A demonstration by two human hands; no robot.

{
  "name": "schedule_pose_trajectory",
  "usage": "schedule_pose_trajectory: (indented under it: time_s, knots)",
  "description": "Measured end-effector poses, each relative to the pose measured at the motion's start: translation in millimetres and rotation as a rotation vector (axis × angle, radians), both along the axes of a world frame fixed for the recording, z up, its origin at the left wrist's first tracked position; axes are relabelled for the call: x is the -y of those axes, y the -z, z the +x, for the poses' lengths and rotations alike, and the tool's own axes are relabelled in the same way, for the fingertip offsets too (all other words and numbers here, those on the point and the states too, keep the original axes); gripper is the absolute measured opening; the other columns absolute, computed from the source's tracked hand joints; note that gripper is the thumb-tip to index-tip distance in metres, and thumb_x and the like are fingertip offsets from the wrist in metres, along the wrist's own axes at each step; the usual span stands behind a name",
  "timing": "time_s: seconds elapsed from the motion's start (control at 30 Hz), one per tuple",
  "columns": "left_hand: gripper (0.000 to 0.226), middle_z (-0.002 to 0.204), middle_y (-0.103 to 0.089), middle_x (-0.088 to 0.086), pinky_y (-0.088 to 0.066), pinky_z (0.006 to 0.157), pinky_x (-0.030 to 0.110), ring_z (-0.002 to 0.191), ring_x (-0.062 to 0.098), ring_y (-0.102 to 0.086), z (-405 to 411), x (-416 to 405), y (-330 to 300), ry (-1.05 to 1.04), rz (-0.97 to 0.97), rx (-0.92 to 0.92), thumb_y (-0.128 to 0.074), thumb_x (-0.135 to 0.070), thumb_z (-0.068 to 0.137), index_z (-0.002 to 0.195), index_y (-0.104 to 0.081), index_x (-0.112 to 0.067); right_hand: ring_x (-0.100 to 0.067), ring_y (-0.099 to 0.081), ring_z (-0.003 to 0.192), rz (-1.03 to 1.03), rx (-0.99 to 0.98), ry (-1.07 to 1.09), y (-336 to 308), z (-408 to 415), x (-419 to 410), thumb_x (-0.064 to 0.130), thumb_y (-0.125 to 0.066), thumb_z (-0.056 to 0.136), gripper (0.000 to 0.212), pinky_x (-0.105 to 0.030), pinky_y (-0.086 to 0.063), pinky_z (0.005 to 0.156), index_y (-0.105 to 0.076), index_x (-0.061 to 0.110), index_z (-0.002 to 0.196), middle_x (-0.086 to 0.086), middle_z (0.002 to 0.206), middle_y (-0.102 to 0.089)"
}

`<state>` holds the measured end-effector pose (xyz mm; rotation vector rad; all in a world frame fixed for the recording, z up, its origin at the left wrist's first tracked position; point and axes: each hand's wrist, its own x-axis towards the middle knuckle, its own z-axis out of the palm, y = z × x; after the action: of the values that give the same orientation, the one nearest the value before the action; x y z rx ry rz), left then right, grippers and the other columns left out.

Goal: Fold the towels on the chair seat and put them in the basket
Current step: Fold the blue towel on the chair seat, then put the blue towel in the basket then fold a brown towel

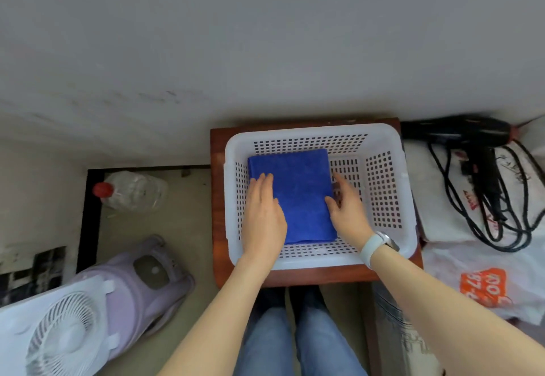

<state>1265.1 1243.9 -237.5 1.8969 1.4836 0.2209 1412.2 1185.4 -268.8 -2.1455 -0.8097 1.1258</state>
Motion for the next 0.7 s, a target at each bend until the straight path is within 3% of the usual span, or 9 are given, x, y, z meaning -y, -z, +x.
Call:
schedule_pose_trajectory:
  time_s: [0.1,0.17,0.23,0.33,0.43,0.57,0.7]
  knots:
    - [0.072,0.156,0.004,0.011,-0.001,0.115,0.034,0.142,0.030,0.009,-7,-4,14,0.436,-0.016,-0.344,-0.047,-0.019,0.093,0.146,0.002,-0.010,-0.030,-0.030,0.135,0.043,0.518,-0.490,-1,7,12,0.021,-0.055,0.087,0.062,-0.045,-0.028,0.109,-0.026,0.017,0.143,-0.013,0.149,-0.028]
    - [0.090,0.154,0.014,0.013,0.002,0.115,0.036,0.140,0.032,0.017,-10,-12,21,0.520,-0.080,-0.465,-0.057,-0.027,0.088,0.144,0.011,-0.009,-0.031,-0.008,0.143,0.045,0.627,-0.857,2,16,15,0.036,-0.054,0.087,0.071,-0.051,-0.015,0.113,-0.016,0.024,0.146,-0.010,0.155,-0.006]
    - [0.098,0.152,0.021,0.014,0.003,0.114,0.036,0.139,0.033,0.020,-10,-19,27,0.558,-0.137,-0.506,-0.062,-0.033,0.084,0.144,0.013,-0.009,-0.027,0.016,0.141,-0.060,0.670,-1.075,10,28,12,0.051,-0.044,0.088,0.078,-0.052,0.002,0.113,0.008,0.034,0.144,-0.002,0.149,0.024]
    - [0.102,0.151,0.024,0.014,0.004,0.114,0.037,0.138,0.033,0.022,-5,-20,33,0.571,-0.148,-0.554,-0.062,-0.036,0.083,0.143,0.015,-0.009,-0.029,0.018,0.141,-0.172,0.679,-1.117,21,41,7,0.060,-0.037,0.087,0.080,-0.054,0.007,0.112,0.024,0.041,0.134,0.002,0.141,0.037]
    - [0.103,0.151,0.024,0.014,0.003,0.114,0.039,0.138,0.033,0.022,-1,-17,38,0.533,-0.118,-0.582,-0.063,-0.035,0.082,0.143,0.016,-0.009,-0.031,0.016,0.141,-0.189,0.685,-1.108,24,38,3,0.061,-0.037,0.086,0.081,-0.054,0.004,0.113,0.026,0.042,0.133,0.002,0.139,0.038]
    - [0.101,0.153,0.019,0.013,-0.001,0.115,0.039,0.140,0.033,0.017,0,-19,34,0.512,-0.078,-0.605,-0.064,-0.033,0.082,0.144,0.013,-0.011,-0.034,0.015,0.141,-0.225,0.641,-1.095,12,30,-4,0.053,-0.042,0.089,0.077,-0.055,0.002,0.113,0.009,0.035,0.144,-0.006,0.152,0.025]
    - [0.071,0.156,-0.004,0.011,-0.009,0.116,0.036,0.143,0.028,-0.002,2,-10,16,0.385,-0.007,-0.487,-0.052,-0.025,0.091,0.146,-0.008,-0.014,-0.027,0.004,0.144,-0.148,0.553,-0.922,-13,21,-6,0.036,-0.038,0.095,0.054,-0.051,-0.003,0.114,-0.019,0.027,0.145,-0.006,0.157,0.000]
